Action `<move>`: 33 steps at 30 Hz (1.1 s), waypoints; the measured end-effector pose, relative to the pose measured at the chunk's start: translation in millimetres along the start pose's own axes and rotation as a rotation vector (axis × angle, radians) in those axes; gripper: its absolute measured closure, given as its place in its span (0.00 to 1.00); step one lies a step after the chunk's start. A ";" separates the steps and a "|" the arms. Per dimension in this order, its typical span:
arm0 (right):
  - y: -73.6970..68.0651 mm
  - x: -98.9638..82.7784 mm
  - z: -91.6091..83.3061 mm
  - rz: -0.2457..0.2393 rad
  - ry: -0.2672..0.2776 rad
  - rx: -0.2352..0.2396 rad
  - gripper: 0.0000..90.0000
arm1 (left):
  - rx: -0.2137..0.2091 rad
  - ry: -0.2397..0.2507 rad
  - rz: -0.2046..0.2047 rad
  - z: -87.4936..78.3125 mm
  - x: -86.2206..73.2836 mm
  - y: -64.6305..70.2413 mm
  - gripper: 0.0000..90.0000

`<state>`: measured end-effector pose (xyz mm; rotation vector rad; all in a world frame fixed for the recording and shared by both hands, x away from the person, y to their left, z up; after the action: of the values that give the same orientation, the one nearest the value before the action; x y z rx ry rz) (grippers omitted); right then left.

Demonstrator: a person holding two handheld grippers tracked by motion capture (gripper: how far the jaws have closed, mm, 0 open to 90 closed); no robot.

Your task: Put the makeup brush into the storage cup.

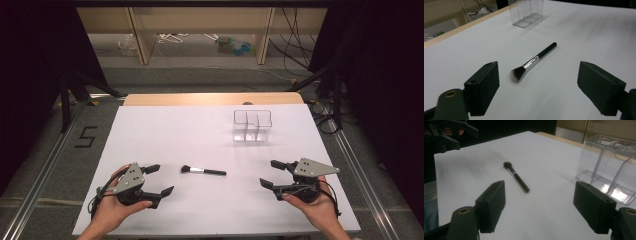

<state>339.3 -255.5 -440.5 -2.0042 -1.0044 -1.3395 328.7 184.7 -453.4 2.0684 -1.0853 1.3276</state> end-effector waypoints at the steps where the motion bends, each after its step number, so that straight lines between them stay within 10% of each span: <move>1: 0.0 0.1 -0.3 0.000 0.001 0.001 0.30 | 0.000 0.000 0.000 0.0 0.0 0.0 0.20; 8: 1.2 0.7 -1.3 -0.001 0.010 -0.006 0.30 | -0.084 -0.166 0.128 12.6 21.4 -10.7 0.21; 10: 1.7 0.4 -1.9 0.005 -0.001 -0.006 0.29 | -0.103 -0.265 0.247 25.4 29.6 -15.2 0.24; 17: 2.8 -1.4 -1.6 0.003 -0.010 -0.006 0.29 | -0.128 -0.453 0.450 60.5 46.2 -27.7 0.36; 33: 3.5 -3.8 -1.3 0.012 -0.048 -0.008 0.29 | -0.263 -0.665 0.638 131.4 58.8 -19.4 0.47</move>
<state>340.5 -259.6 -443.6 -2.0538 -1.0082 -1.2969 429.3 79.9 -456.9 2.0779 -2.2087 0.6405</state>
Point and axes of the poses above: each handheld gripper's, and its own axes: z roughly forward along the jaws, x roughly out of its top, y roughly to its right, the point moved 2 cm from there along z, roughly forward along the jaws, and after that the axes turned 1 degree about -z, right-handed, at the moved point
